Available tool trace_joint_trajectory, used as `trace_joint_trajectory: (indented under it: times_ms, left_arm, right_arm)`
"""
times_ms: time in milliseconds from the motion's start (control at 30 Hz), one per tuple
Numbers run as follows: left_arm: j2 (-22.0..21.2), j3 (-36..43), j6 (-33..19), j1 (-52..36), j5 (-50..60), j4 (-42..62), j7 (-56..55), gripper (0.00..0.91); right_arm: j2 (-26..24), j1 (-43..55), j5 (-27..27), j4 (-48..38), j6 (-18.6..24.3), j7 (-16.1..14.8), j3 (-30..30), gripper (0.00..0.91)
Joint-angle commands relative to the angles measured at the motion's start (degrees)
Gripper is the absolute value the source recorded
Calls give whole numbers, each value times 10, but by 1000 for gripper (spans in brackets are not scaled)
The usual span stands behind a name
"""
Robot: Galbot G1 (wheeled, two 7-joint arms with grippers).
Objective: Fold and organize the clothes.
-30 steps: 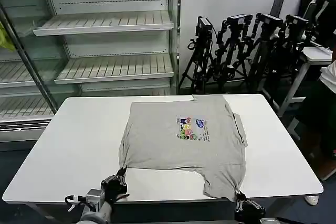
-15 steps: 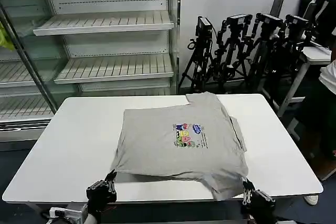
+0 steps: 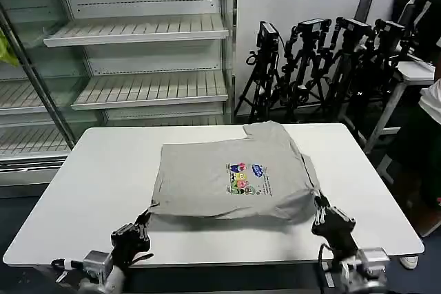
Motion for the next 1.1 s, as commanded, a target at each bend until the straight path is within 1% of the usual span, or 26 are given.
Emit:
trace_joint_trajectory:
  times_ms: [33, 267, 433, 600, 633, 700, 733, 767, 800, 833, 867, 900, 933, 1033, 1100]
  left_arm:
    - [22, 15, -3, -82, -10, 87, -2, 20]
    - [28, 37, -7, -153, -9, 166, -5, 20]
    - [31, 57, -8, -185, -8, 196, -8, 20]
    - [32, 68, -11, -205, -4, 221, -11, 30]
    - [32, 70, -12, -207, -3, 223, -11, 131]
    - [32, 73, -12, -212, -2, 228, -11, 202]
    - [31, 76, -12, -214, -2, 230, -11, 272]
    - [31, 77, -12, -216, -2, 233, -11, 272]
    - [30, 78, -12, -218, -2, 234, -11, 363]
    - [29, 80, -12, -220, -2, 236, -11, 554]
    - [29, 81, -13, -221, -2, 237, -11, 725]
    - [28, 82, -13, -223, -2, 239, -12, 907]
    - [27, 84, -13, -224, -2, 240, -12, 907]
    - [22, 86, -14, -229, -2, 243, -13, 907]
    - [19, 86, -17, -228, -2, 243, -15, 907]
  right_arm:
    - [-3, 141, 22, -140, -2, 3, -51, 0]
    - [16, 189, 7, -209, -2, 5, -90, 0]
    - [27, 217, -24, -249, 1, 8, -109, 0]
    - [32, 237, -50, -277, 6, -1, -123, 0]
    - [32, 240, -52, -280, 8, -1, -125, 0]
    - [34, 249, -58, -291, 12, -4, -129, 0]
    - [35, 253, -62, -295, 14, -6, -132, 0]
    - [36, 260, -64, -300, 15, -6, -133, 0]
    - [36, 267, -68, -307, 15, -10, -135, 0]
    - [36, 271, -69, -310, 13, -12, -136, 0]
    - [36, 275, -71, -313, 10, -12, -138, 191]
    - [37, 278, -74, -318, 6, -15, -142, 504]
    - [37, 279, -77, -320, 5, -15, -144, 907]
    - [37, 274, -89, -325, 9, -19, -148, 907]
    - [37, 265, -90, -320, 21, -20, -145, 907]
